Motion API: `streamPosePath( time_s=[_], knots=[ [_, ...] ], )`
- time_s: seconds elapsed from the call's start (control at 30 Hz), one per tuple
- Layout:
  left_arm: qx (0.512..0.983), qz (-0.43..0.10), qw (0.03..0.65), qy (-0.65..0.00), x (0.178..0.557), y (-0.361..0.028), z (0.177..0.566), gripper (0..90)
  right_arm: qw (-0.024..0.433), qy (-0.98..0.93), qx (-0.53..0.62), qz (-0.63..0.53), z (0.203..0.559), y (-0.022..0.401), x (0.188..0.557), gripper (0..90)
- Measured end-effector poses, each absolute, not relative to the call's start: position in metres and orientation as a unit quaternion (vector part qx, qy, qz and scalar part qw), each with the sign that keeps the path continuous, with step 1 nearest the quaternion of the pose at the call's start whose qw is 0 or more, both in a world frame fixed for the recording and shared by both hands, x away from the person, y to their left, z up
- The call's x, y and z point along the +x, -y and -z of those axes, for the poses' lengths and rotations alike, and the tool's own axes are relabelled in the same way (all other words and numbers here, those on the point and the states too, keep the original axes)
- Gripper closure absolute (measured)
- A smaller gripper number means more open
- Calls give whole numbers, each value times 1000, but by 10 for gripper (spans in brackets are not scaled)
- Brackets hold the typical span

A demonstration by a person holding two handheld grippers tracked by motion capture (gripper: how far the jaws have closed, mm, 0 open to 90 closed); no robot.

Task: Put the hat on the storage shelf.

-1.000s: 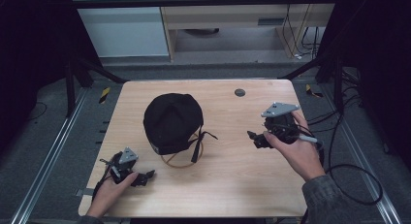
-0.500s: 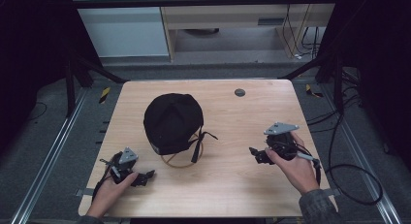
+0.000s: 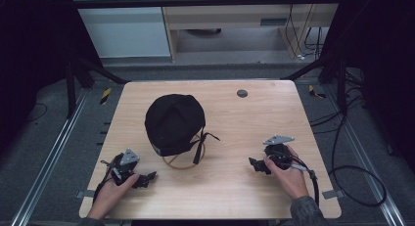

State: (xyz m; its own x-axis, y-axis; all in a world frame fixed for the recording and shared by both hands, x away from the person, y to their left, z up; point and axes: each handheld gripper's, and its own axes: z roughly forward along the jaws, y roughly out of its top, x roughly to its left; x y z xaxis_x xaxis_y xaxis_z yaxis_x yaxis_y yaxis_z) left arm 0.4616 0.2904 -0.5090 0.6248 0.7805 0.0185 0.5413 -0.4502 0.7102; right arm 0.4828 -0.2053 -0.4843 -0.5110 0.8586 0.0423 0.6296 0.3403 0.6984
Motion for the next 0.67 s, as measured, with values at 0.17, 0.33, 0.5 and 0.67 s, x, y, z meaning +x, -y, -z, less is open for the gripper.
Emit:
streamPosePath(
  time_s=[0.17,0.33,0.5,0.67],
  knots=[
    [834,-174,343,-396,462,-290,509,0,168,-802,473,-325,502,201,484,99],
    [834,-174,343,-396,462,-290,509,0,186,-795,475,-329,506,199,484,92],
    [834,-174,343,-397,462,-290,509,0,206,-791,460,-346,512,198,481,78],
    [833,-174,343,-397,462,-290,509,0,206,-791,461,-345,512,198,477,78]
  ],
)
